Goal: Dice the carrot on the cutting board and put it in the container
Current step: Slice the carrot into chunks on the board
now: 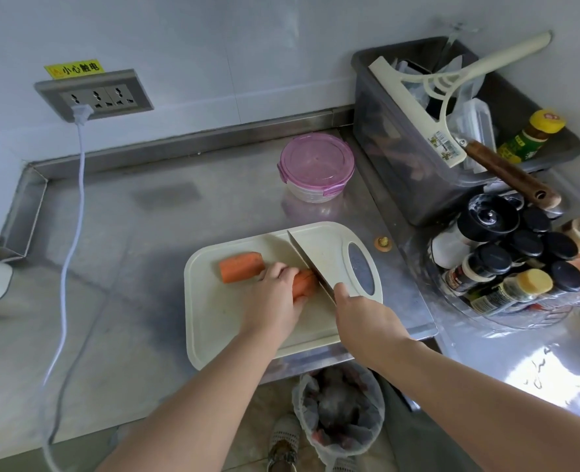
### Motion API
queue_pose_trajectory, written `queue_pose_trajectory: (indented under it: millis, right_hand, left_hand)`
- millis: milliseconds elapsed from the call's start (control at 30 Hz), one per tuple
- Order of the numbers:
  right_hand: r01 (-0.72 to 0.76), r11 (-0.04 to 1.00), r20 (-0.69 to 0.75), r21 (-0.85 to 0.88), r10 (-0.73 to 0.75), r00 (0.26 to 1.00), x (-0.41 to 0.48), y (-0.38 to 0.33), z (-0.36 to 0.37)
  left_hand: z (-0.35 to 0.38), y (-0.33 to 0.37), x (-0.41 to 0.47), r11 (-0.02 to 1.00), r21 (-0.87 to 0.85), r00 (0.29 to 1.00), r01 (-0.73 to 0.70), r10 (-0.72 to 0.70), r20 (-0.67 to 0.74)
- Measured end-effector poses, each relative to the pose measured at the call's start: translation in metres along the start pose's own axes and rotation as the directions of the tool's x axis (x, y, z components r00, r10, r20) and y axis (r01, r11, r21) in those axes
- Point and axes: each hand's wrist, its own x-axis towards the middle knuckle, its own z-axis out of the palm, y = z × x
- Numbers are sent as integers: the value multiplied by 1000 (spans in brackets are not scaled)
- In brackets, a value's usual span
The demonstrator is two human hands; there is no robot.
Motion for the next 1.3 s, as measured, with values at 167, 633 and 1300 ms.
queue_pose_trajectory:
  millis: [167, 633, 1300]
  right_hand:
    - [-39, 991, -12, 126, 41, 999, 7, 5, -5]
    - [31, 991, -95, 129, -19, 995, -14, -1, -11]
    - [8, 999, -24, 33, -7, 1000, -18, -3, -23]
  left_hand:
    - [1, 1, 0, 999, -11, 999, -43, 42, -19]
    - [-1, -3, -4, 995, -39, 991, -92, 88, -102]
    - [-3, -3, -3, 994, -43, 987, -102, 96, -131]
